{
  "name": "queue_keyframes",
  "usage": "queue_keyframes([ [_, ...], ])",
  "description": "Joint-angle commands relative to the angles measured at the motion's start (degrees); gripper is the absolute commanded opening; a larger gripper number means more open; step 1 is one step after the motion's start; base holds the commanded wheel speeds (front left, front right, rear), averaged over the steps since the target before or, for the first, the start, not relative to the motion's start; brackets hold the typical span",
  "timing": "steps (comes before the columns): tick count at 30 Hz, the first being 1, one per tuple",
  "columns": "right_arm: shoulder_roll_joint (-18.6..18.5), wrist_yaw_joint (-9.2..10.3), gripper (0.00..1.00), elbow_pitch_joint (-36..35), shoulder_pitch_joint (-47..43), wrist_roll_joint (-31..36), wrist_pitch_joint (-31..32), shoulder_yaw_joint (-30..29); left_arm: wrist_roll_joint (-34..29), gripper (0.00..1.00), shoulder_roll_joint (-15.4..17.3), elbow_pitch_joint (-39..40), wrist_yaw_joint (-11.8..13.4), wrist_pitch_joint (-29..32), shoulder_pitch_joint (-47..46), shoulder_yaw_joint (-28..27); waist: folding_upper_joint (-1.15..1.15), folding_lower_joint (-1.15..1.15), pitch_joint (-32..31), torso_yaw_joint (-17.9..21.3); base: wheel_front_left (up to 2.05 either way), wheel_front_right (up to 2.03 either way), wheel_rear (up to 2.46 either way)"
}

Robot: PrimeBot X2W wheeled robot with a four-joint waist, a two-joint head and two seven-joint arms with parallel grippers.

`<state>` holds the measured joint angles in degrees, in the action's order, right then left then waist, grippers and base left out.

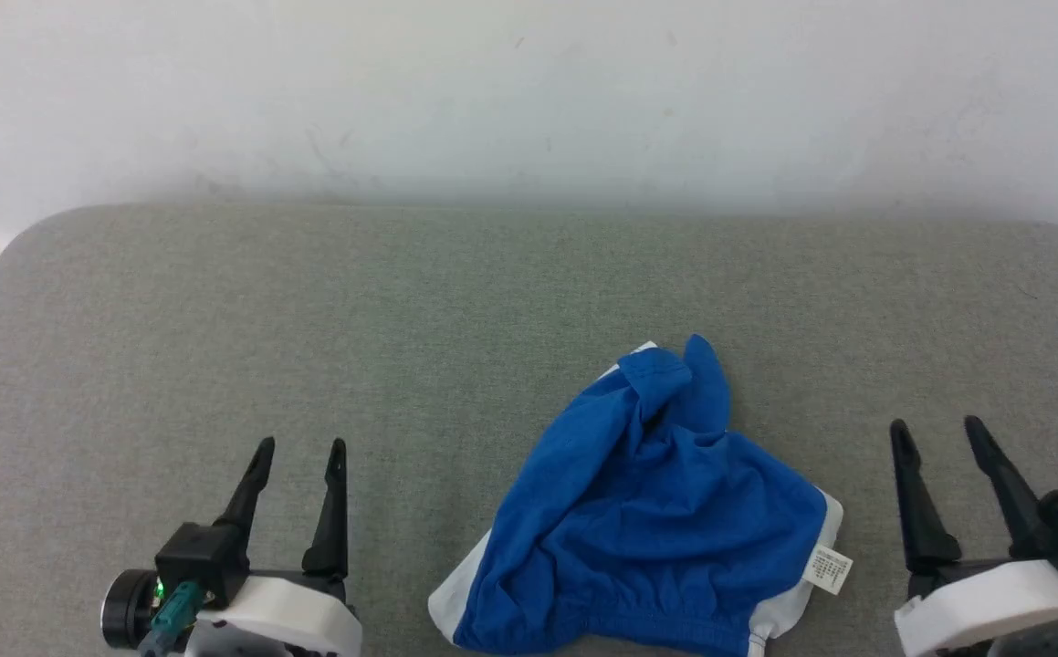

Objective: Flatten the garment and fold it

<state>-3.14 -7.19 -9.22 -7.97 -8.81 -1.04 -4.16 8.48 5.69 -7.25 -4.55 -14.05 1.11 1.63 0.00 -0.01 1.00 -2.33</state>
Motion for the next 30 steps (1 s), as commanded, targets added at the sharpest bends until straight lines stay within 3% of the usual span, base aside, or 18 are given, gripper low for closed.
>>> queue_keyframes([
  [1,0.23,-0.30,1.00,-0.56,-0.66,0.39,0.12,-0.43,-0.22,1.00,0.31,-0.23,-0.20,0.16,-0.53,0.23,0.00,0.01,0.34,0.50,0.00,0.00,0.00],
  [6,0.24,-0.30,1.00,-3.22,-1.61,0.40,1.96,-2.57,0.43,1.00,0.54,-0.19,-1.71,3.24,-6.40,4.27,0.00,0.01,2.71,1.19,0.00,0.00,0.00],
  [10,0.25,-0.30,1.00,-4.59,-0.62,-0.29,2.82,-2.93,2.14,1.00,0.14,-2.68,-2.56,10.03,-15.29,9.50,0.00,0.01,5.73,2.38,0.00,0.00,0.00],
  [15,0.25,-0.30,1.00,-4.13,1.36,-0.94,3.38,-2.18,8.14,1.00,0.77,-10.65,-2.89,20.97,-25.97,18.22,0.00,0.01,8.70,5.03,0.00,0.00,0.00],
  [19,0.25,-0.30,1.00,-3.17,2.37,-1.65,3.01,-1.57,13.39,1.00,2.65,-16.72,-2.91,26.14,-32.40,25.59,0.00,0.01,10.32,6.94,0.00,0.00,0.00],
  [26,0.25,-0.30,1.00,-0.57,3.77,-2.90,2.02,-0.88,19.13,1.00,4.88,-26.96,-2.92,34.22,-39.91,36.34,0.00,0.01,12.36,9.08,0.00,0.00,0.00],
  [30,0.26,-0.30,1.00,0.56,4.51,-3.46,1.52,-0.42,22.28,1.00,5.41,-31.62,-2.93,42.24,-41.57,42.28,0.00,0.01,12.73,9.86,0.00,0.00,0.00],
])
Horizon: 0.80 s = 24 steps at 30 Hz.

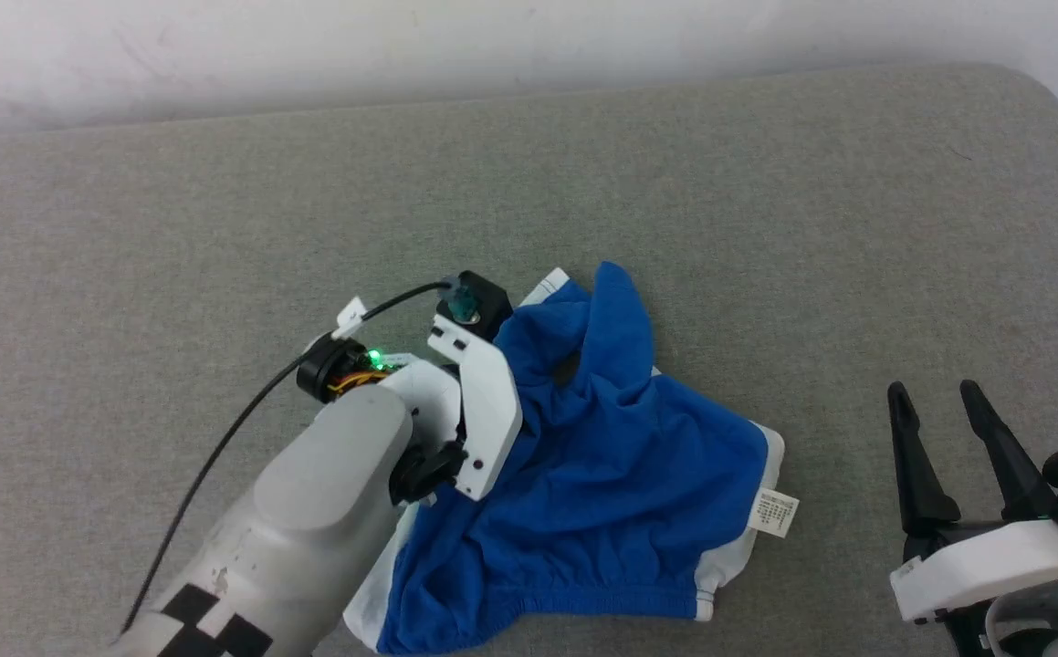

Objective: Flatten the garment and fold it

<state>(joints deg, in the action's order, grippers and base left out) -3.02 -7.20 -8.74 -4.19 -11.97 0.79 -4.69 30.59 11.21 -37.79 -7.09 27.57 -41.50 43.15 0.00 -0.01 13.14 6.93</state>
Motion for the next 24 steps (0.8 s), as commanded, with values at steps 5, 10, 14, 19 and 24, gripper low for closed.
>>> queue_keyframes([
  [5,0.13,-0.29,1.00,1.17,0.97,-1.28,-0.59,-0.20,3.65,0.00,1.10,-1.54,-0.39,1.77,-0.10,4.12,0.00,0.01,0.27,0.43,0.00,0.00,0.00],
  [10,0.14,-0.29,1.00,2.00,0.38,-1.57,-0.40,-0.79,4.02,0.00,3.90,0.21,2.13,-7.88,-0.90,-0.31,0.00,0.01,-1.39,-1.04,0.00,0.00,0.00],
  [14,0.14,-0.29,1.00,2.30,0.11,-1.58,0.00,-0.42,5.62,0.00,8.54,4.44,6.15,-13.65,3.12,-5.12,0.00,0.01,-3.12,-1.99,0.00,0.00,0.00],
  [19,0.14,-0.29,1.00,2.68,-0.89,-1.83,0.53,-0.27,9.48,0.00,14.78,12.69,14.19,-18.17,15.25,-12.17,0.00,0.01,-4.52,-3.26,0.00,0.00,0.00],
  [24,0.14,-0.29,1.00,2.73,-1.50,-1.70,0.74,-0.25,13.50,0.00,17.26,21.90,21.72,-21.27,29.04,-17.68,0.00,0.01,-4.99,-4.76,0.00,0.00,0.00],
])
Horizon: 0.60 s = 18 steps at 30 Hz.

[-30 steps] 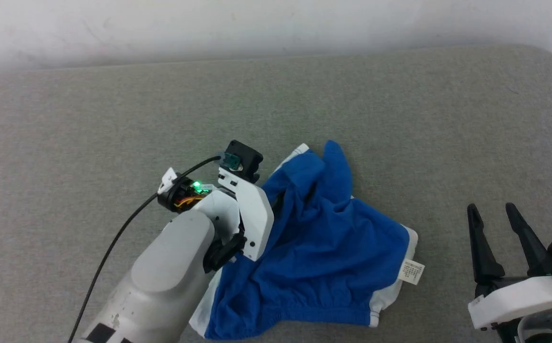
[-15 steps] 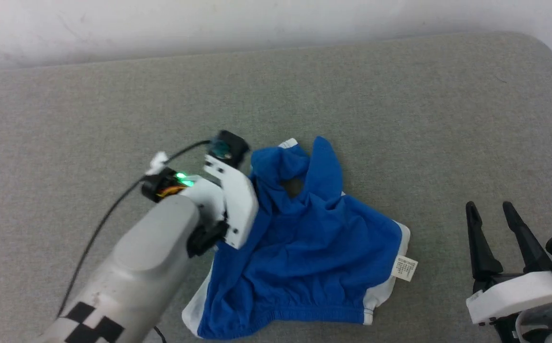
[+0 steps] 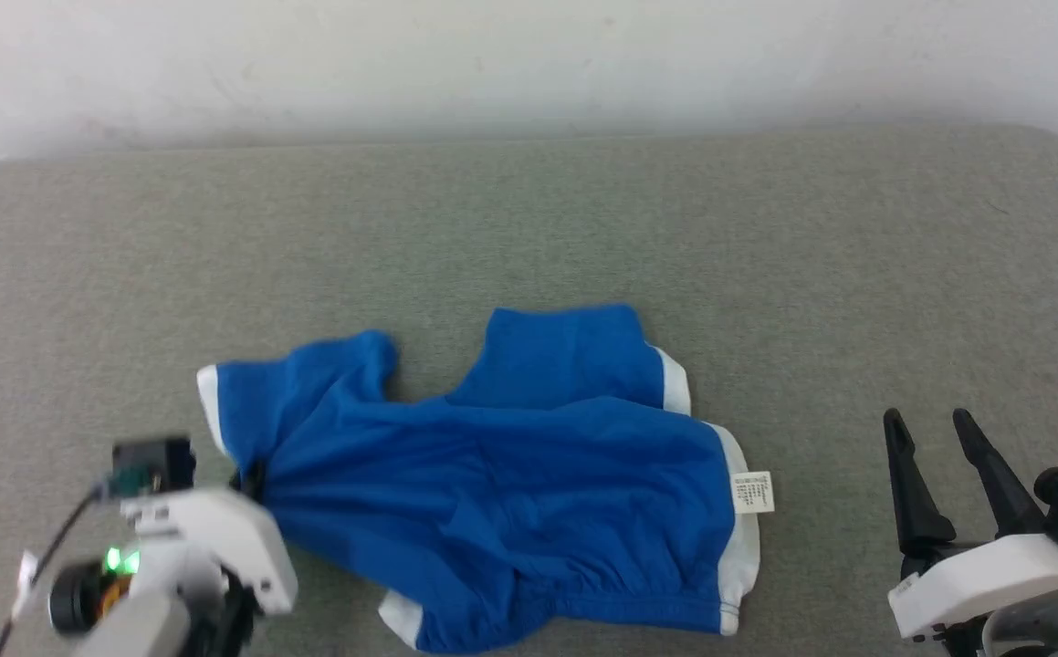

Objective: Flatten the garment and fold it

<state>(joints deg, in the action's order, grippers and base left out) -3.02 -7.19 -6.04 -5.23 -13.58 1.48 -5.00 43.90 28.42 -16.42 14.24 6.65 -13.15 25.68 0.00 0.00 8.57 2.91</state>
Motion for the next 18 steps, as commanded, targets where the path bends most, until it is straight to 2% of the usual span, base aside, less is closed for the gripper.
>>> queue_keyframes([
  [1,0.14,-0.30,1.00,-0.05,-0.56,-0.07,0.16,0.10,0.92,0.00,-0.18,2.22,1.27,-1.15,2.77,-0.95,0.00,0.00,-0.53,-1.07,0.00,0.00,0.00],
  [2,0.14,-0.30,1.00,-0.12,-0.61,0.03,0.30,0.20,1.43,0.44,-0.34,3.55,1.89,-2.09,4.44,-1.62,0.00,0.00,-0.68,-1.37,0.00,0.00,0.00],
  [3,0.14,-0.30,1.00,-0.19,-0.65,0.30,0.48,0.39,1.43,1.00,-0.36,4.72,2.29,-3.04,5.76,-1.88,0.00,0.00,-0.92,-1.62,0.00,0.00,0.00],
  [7,0.14,-0.30,1.00,-0.52,-1.05,0.90,1.17,0.98,0.24,1.00,-1.58,8.34,4.05,-9.87,8.83,-3.55,0.00,0.00,-2.49,-2.60,0.00,0.00,0.00],
  [10,0.14,-0.30,1.00,-0.95,-1.59,1.21,1.67,1.35,-1.70,1.00,-2.27,9.83,4.28,-15.61,9.98,-4.01,0.00,0.00,-3.55,-3.22,0.00,0.00,0.00],
  [13,0.14,-0.30,1.00,-1.34,-2.38,1.41,2.29,1.86,-3.84,1.00,-3.00,11.02,3.24,-19.81,10.12,-4.27,0.00,0.00,-4.66,-3.89,0.00,0.00,0.00],
  [18,0.14,-0.30,1.00,-1.43,-3.56,1.41,3.84,2.66,-7.51,1.00,-4.44,12.58,1.24,-21.45,10.56,-4.60,0.00,0.00,-5.64,-4.67,0.00,0.00,0.00],
])
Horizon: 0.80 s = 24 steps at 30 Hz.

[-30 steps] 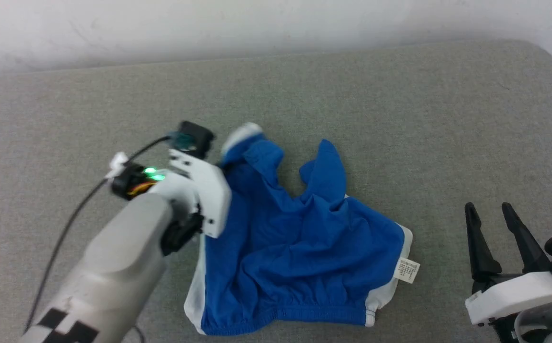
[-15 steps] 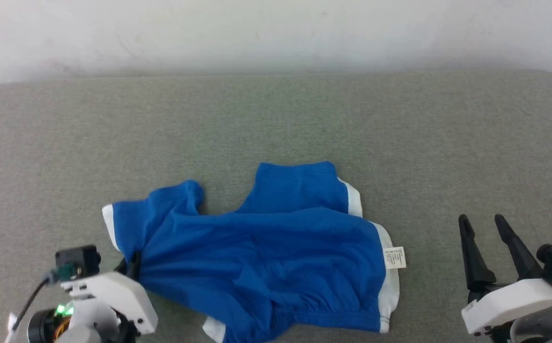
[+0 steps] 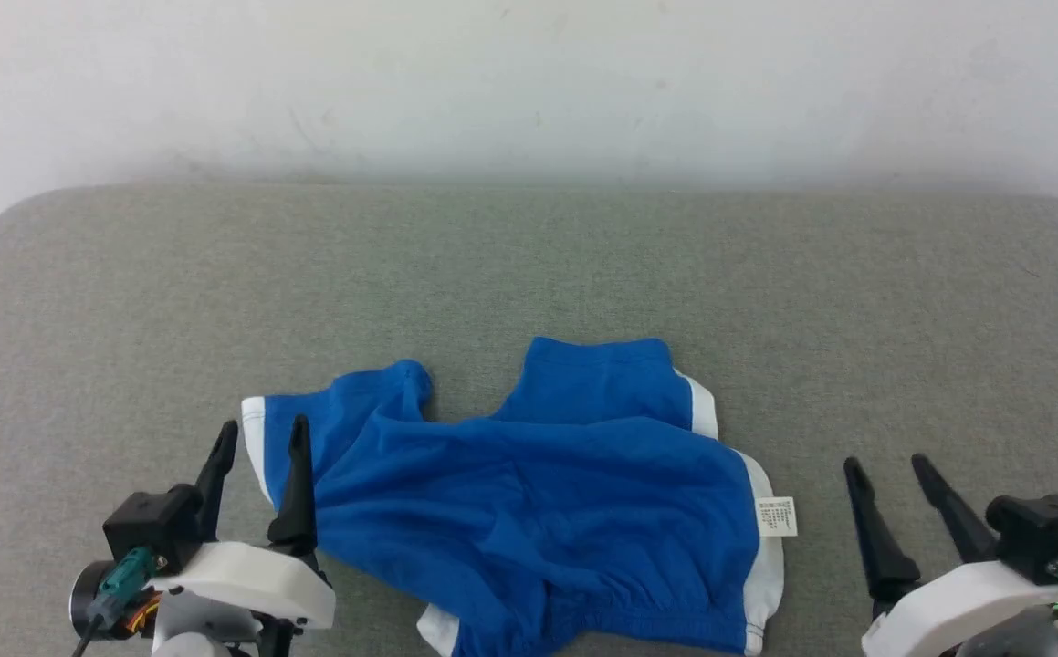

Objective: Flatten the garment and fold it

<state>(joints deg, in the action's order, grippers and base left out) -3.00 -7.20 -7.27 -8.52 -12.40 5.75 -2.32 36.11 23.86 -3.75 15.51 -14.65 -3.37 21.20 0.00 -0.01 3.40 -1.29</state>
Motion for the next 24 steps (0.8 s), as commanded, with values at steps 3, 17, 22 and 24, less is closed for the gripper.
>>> queue_keyframes([
  [3,0.13,-0.29,1.00,0.35,-1.14,0.30,3.08,1.66,-3.30,1.00,-1.56,2.27,-0.87,-0.30,1.55,-1.59,0.00,0.01,-0.87,-1.05,0.00,0.00,0.00],
  [17,-10.92,-0.29,1.00,9.28,7.88,-6.13,27.59,27.40,-10.42,1.00,-6.37,4.03,-4.63,-0.34,4.13,-3.49,0.00,0.01,-0.17,-5.12,0.00,0.00,0.00],
  [22,-13.17,-0.29,1.00,18.05,13.78,-10.29,29.54,33.88,-11.39,1.00,-8.19,3.61,-5.75,-0.34,3.21,-4.22,0.00,0.01,0.84,-6.51,0.00,0.00,0.00],
  [24,-13.86,-0.29,1.00,21.52,14.91,-12.51,31.38,36.41,-11.76,1.00,-8.87,3.33,-6.13,-0.34,3.21,-4.70,0.00,0.01,0.91,-6.86,0.00,0.00,0.00],
])
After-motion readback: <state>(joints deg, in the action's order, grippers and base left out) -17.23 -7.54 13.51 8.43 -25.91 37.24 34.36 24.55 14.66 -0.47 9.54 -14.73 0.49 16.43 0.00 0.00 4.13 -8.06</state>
